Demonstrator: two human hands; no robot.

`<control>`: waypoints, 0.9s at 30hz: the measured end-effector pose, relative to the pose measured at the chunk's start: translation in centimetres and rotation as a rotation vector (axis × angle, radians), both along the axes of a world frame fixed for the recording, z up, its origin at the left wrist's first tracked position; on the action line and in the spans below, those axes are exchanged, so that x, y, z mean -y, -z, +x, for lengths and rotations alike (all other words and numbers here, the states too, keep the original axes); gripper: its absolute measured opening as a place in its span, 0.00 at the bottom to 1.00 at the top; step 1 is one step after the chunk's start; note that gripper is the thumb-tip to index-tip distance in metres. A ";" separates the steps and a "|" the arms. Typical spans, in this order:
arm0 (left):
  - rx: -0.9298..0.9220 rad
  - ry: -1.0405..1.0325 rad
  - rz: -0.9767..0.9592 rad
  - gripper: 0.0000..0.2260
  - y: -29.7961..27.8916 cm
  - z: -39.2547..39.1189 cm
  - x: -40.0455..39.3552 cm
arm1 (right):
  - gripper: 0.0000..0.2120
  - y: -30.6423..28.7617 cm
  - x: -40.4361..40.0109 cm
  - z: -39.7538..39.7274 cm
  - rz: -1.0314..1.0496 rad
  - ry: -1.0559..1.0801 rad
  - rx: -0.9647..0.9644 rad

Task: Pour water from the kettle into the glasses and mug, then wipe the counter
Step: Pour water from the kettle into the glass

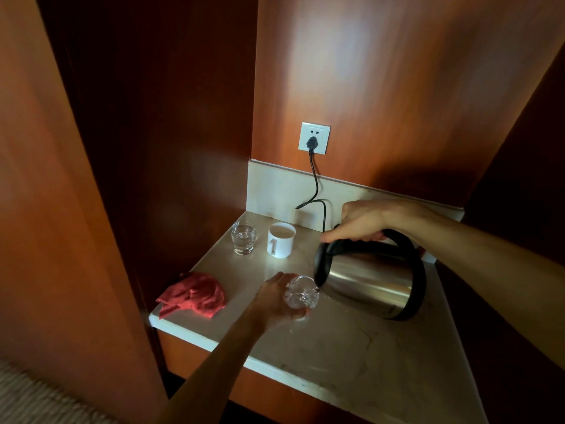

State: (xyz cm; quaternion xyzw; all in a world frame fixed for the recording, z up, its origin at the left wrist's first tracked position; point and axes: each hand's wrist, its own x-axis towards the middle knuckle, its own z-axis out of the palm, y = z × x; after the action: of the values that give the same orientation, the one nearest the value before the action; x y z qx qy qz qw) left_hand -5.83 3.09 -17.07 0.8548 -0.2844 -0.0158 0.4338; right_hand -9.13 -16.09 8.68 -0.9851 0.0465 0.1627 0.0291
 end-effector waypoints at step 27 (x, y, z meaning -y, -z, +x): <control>0.041 0.011 0.010 0.41 0.7 0.6 0.0 | 0.27 -0.4 -1.3 1.2 -0.039 0.020 -0.102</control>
State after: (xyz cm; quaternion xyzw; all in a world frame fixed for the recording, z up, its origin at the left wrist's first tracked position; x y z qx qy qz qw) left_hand -5.26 3.05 -17.77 0.8554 -0.2978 -0.0022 0.4237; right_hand -7.90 -14.75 9.10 -0.9754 0.0611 0.2117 0.0089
